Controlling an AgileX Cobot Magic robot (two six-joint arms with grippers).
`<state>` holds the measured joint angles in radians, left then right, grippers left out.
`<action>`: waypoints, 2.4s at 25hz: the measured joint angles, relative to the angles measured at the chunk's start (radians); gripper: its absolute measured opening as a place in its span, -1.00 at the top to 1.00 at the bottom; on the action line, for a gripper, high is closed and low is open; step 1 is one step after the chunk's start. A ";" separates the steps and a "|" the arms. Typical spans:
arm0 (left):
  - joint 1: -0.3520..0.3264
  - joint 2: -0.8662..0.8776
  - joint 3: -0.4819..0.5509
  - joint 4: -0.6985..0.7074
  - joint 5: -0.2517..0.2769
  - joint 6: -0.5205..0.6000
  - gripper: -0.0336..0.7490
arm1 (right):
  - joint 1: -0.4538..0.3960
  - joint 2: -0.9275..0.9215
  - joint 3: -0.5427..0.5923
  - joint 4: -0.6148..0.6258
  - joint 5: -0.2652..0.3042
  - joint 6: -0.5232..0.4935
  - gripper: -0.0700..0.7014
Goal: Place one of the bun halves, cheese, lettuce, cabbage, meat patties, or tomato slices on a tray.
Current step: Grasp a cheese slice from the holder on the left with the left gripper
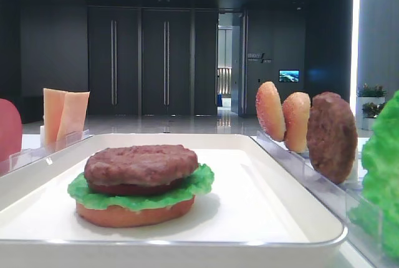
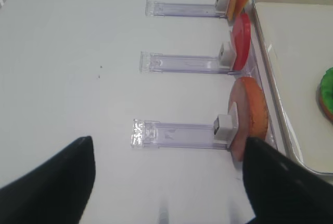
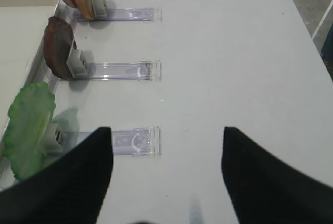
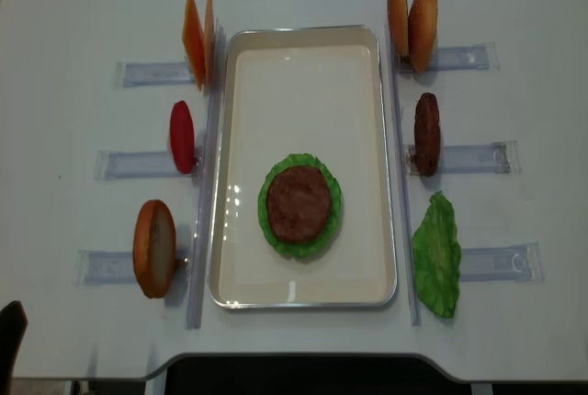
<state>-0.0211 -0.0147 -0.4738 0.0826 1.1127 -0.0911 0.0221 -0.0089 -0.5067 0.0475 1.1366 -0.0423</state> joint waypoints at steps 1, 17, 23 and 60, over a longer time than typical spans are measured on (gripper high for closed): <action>0.000 0.000 0.000 0.000 0.000 0.000 -0.86 | 0.000 0.000 0.000 0.000 0.000 0.000 -0.31; 0.000 0.000 0.000 -0.001 0.000 0.000 -0.86 | 0.000 0.000 0.000 0.000 0.000 0.000 -0.31; 0.000 0.000 0.000 -0.001 0.000 0.000 -0.86 | 0.000 0.000 0.000 0.000 0.000 0.000 -0.31; 0.000 1.065 -0.719 -0.001 0.087 0.011 -0.86 | 0.000 0.000 0.000 0.000 0.000 0.000 -0.31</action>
<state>-0.0211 1.0501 -1.1928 0.0818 1.1997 -0.0801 0.0221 -0.0089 -0.5067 0.0475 1.1366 -0.0423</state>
